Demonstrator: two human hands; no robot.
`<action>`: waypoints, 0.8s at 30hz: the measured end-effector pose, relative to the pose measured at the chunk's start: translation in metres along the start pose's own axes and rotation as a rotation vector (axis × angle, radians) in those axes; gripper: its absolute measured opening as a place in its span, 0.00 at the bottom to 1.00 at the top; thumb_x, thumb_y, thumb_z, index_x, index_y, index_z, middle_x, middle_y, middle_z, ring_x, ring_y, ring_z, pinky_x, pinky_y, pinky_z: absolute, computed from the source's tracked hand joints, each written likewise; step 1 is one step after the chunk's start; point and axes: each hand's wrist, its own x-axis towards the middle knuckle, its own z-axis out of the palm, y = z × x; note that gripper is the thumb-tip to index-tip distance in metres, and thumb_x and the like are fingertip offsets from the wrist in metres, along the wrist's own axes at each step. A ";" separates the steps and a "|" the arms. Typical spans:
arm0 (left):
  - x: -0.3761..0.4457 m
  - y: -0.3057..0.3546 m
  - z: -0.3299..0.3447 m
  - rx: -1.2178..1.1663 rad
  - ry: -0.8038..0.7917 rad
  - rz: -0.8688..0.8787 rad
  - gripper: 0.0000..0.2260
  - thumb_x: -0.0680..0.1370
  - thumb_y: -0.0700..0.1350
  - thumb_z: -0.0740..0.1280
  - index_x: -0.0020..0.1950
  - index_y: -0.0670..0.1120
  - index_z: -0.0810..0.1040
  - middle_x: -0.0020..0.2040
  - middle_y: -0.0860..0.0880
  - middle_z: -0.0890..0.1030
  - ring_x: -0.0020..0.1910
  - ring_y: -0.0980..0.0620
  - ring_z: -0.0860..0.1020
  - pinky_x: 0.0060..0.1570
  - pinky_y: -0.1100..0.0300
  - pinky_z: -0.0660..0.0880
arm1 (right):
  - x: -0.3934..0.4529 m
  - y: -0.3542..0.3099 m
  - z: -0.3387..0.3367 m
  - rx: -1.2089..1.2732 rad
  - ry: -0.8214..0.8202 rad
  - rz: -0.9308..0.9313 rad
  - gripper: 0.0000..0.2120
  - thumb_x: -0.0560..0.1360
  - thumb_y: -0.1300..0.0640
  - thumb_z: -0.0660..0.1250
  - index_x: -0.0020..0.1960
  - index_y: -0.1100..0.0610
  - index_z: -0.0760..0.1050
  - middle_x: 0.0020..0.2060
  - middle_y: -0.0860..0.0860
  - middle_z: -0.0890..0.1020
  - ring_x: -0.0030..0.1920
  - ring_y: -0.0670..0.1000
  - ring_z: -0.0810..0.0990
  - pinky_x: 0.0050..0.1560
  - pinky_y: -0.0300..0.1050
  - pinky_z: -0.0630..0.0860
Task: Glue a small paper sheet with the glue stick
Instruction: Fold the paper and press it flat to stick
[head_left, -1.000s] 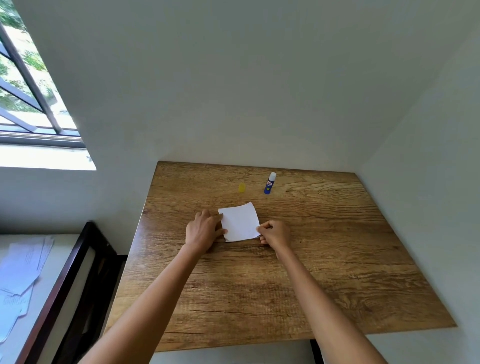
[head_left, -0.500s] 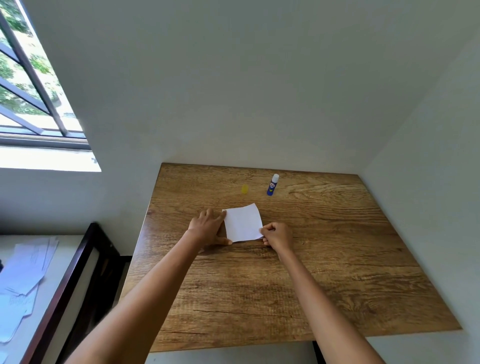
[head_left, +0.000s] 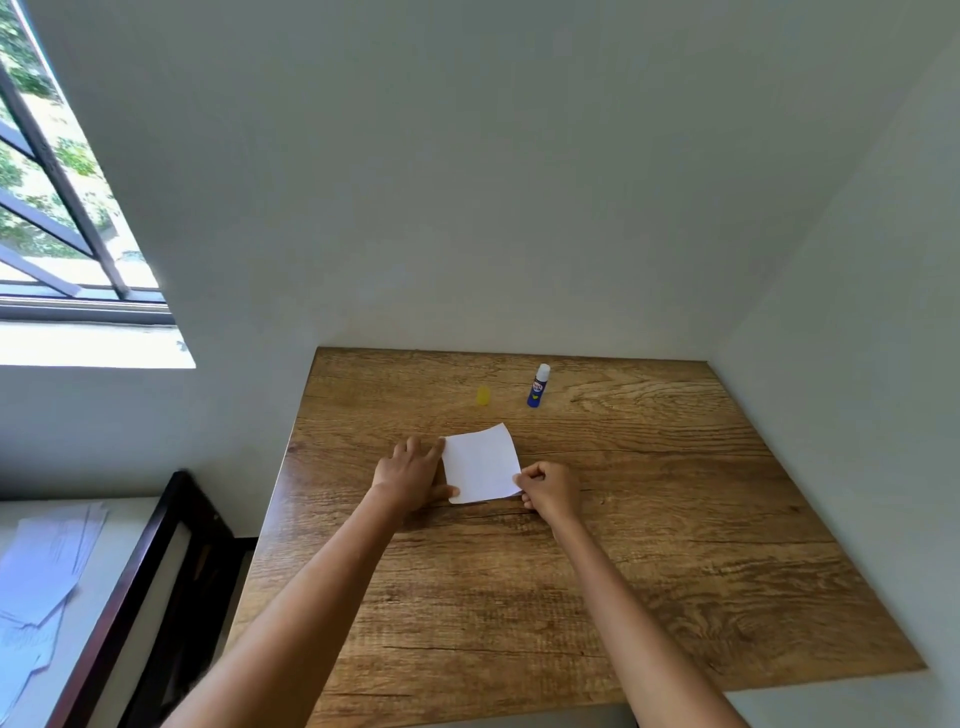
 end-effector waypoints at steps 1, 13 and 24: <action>0.000 0.000 -0.001 0.007 -0.006 0.003 0.39 0.74 0.64 0.61 0.77 0.49 0.46 0.72 0.39 0.59 0.71 0.39 0.61 0.64 0.44 0.67 | 0.000 0.000 0.000 -0.001 0.001 0.002 0.04 0.74 0.60 0.68 0.43 0.60 0.79 0.30 0.50 0.79 0.29 0.47 0.77 0.39 0.47 0.79; 0.003 -0.001 -0.002 0.014 -0.032 -0.007 0.42 0.72 0.65 0.63 0.77 0.49 0.45 0.73 0.39 0.58 0.72 0.39 0.60 0.66 0.45 0.65 | -0.005 -0.018 0.015 -0.416 0.228 -0.371 0.19 0.78 0.58 0.60 0.68 0.53 0.68 0.59 0.53 0.76 0.57 0.52 0.75 0.54 0.47 0.74; 0.004 -0.001 0.000 -0.009 -0.006 0.002 0.37 0.75 0.57 0.65 0.76 0.48 0.48 0.71 0.40 0.60 0.70 0.40 0.62 0.64 0.46 0.66 | -0.003 -0.042 0.074 -0.697 0.005 -0.502 0.19 0.81 0.51 0.50 0.71 0.49 0.64 0.61 0.57 0.73 0.60 0.58 0.71 0.57 0.54 0.67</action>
